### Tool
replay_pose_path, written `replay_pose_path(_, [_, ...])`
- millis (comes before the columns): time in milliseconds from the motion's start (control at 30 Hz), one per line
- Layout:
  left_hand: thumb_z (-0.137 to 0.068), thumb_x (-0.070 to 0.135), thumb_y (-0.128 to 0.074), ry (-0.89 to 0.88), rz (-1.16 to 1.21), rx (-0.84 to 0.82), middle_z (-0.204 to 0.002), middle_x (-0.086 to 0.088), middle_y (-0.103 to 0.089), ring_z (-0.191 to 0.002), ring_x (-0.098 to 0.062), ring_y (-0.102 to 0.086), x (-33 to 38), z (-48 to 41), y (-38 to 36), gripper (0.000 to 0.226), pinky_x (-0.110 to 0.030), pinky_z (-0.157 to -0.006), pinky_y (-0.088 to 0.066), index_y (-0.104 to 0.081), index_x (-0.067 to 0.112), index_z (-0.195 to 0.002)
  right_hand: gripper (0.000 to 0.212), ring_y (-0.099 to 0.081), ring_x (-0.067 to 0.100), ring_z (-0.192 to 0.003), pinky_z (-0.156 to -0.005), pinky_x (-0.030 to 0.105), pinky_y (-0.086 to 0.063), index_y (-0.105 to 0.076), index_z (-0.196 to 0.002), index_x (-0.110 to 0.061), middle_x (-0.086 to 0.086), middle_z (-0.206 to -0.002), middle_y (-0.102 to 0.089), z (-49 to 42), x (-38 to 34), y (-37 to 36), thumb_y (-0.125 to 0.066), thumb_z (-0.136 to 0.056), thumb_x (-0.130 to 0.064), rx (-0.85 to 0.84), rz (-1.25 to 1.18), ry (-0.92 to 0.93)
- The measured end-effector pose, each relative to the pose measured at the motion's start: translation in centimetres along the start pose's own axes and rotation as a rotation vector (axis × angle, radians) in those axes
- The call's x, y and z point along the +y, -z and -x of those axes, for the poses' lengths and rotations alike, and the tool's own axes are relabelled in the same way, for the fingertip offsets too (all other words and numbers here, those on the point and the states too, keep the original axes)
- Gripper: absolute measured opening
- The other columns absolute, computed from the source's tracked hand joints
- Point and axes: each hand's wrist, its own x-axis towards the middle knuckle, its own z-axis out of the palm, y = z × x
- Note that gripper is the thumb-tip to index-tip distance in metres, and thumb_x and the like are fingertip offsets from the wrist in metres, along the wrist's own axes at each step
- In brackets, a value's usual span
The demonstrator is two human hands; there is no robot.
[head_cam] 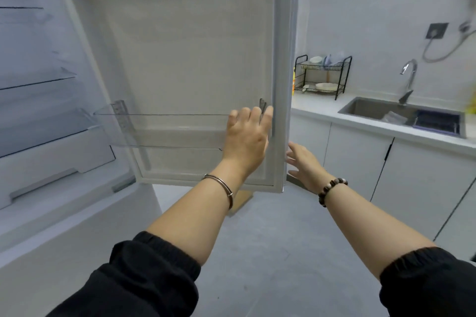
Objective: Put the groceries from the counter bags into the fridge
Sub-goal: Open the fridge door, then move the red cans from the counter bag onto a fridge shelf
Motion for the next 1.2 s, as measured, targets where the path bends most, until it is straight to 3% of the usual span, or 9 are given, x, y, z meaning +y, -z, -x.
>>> replay_pose_path(100, [-0.063,0.022,-0.073,-0.027,0.061,-0.03,-0.096,-0.007,-0.057,-0.085,-0.027,-0.052,-0.2,0.0,0.2,0.063,-0.038,-0.08,-0.029,-0.052,0.014,-0.122,0.023,-0.046,0.015,-0.115,-0.089,0.032,-0.038,-0.043,-0.112,-0.022,-0.002,-0.119,-0.048,1.8,0.1,0.1,-0.037,-0.099,-0.04,0.071,-0.023,-0.002])
replay_pose_path(200, [-0.061,0.019,-0.069,-0.016,0.121,-0.046,-0.112,-0.011,-0.052,-0.105,-0.028,-0.043,0.4,0.4,0.4,0.074,-0.047,-0.095,-0.031,-0.042,0.018,-0.13,0.032,-0.045,0.016,-0.116,-0.094,0.036,-0.04,-0.042,-0.122,-0.02,0.001,-0.137,-0.043,3.8,0.6,0.6,-0.036,-0.099,-0.041,0.183,0.078,0.026])
replay_pose_path(300, [-0.068,0.013,-0.057,-0.11,0.212,-0.063,-0.143,-0.014,-0.03,-0.135,-0.033,-0.021,2.2,0.4,1.0,0.076,-0.063,-0.108,-0.014,-0.031,0.02,-0.138,0.044,-0.043,0.018,-0.125,-0.102,0.032,-0.035,-0.04,-0.136,-0.011,0.004,-0.14,-0.044,6.8,1.4,2.3,-0.037,-0.1,-0.037,0.363,0.269,0.056])
replay_pose_path(400, [-0.076,0.015,-0.055,-0.273,0.343,-0.124,-0.154,-0.013,-0.01,-0.143,-0.035,-0.002,6.3,-0.1,2.4,0.076,-0.06,-0.108,0.004,-0.024,0.021,-0.145,0.048,-0.035,0.018,-0.134,-0.106,0.032,-0.031,-0.036,-0.14,-0.014,0.003,-0.145,-0.04,11.5,2.1,5.0,-0.043,-0.098,-0.034,0.555,0.496,0.082])
replay_pose_path(533, [-0.091,0.025,-0.046,-0.46,0.547,-0.218,-0.158,-0.011,0.0,-0.145,-0.031,0.009,14.2,0.7,4.6,0.068,-0.056,-0.112,0.005,-0.012,0.023,-0.15,0.051,-0.029,0.02,-0.137,-0.112,0.036,-0.024,-0.033,-0.142,-0.012,0.005,-0.147,-0.036,20.8,2.5,9.3,-0.042,-0.097,-0.034,0.887,0.904,0.054])
replay_pose_path(667, [-0.098,0.038,-0.034,-0.741,0.776,-0.239,-0.158,-0.008,0.012,-0.143,-0.028,0.019,26.2,3.1,10.7,0.063,-0.054,-0.113,0.008,-0.001,0.026,-0.15,0.057,-0.02,0.027,-0.142,-0.116,0.047,-0.015,-0.029,-0.144,-0.009,0.013,-0.153,-0.026,34.2,3.8,15.1,-0.039,-0.097,-0.039,1.235,1.321,-0.224])
replay_pose_path(800, [-0.098,0.046,-0.03,-0.853,0.859,-0.2,-0.158,-0.007,0.012,-0.143,-0.027,0.021,30.5,4.6,13.9,0.063,-0.05,-0.111,0.013,-0.002,0.027,-0.151,0.06,-0.014,0.03,-0.144,-0.115,0.051,-0.012,-0.026,-0.146,-0.008,0.016,-0.155,-0.02,39.8,4.8,17.2,-0.035,-0.097,-0.042,1.245,1.407,-0.4])
replay_pose_path(1033, [-0.098,0.047,-0.028,-1.216,1.091,-0.141,-0.158,-0.006,0.015,-0.143,-0.026,0.021,45.0,10.4,26.4,0.064,-0.051,-0.113,0.009,0.005,0.028,-0.15,0.064,-0.017,0.03,-0.144,-0.114,0.052,-0.015,-0.032,-0.144,-0.009,0.015,-0.154,-0.022,57.3,9.4,22.1,-0.038,-0.094,-0.048,1.478,1.36,-0.832])
replay_pose_path(1200, [-0.096,0.043,-0.039,-1.365,1.264,-0.075,-0.159,-0.008,-0.004,-0.146,-0.029,0.004,52.5,15.5,33.9,0.064,-0.054,-0.114,-0.005,-0.012,0.025,-0.15,0.064,-0.014,0.028,-0.145,-0.116,0.049,-0.01,-0.031,-0.145,-0.01,0.013,-0.155,-0.021,66.9,12.7,22.9,-0.04,-0.094,-0.048,1.616,1.238,-1.029])
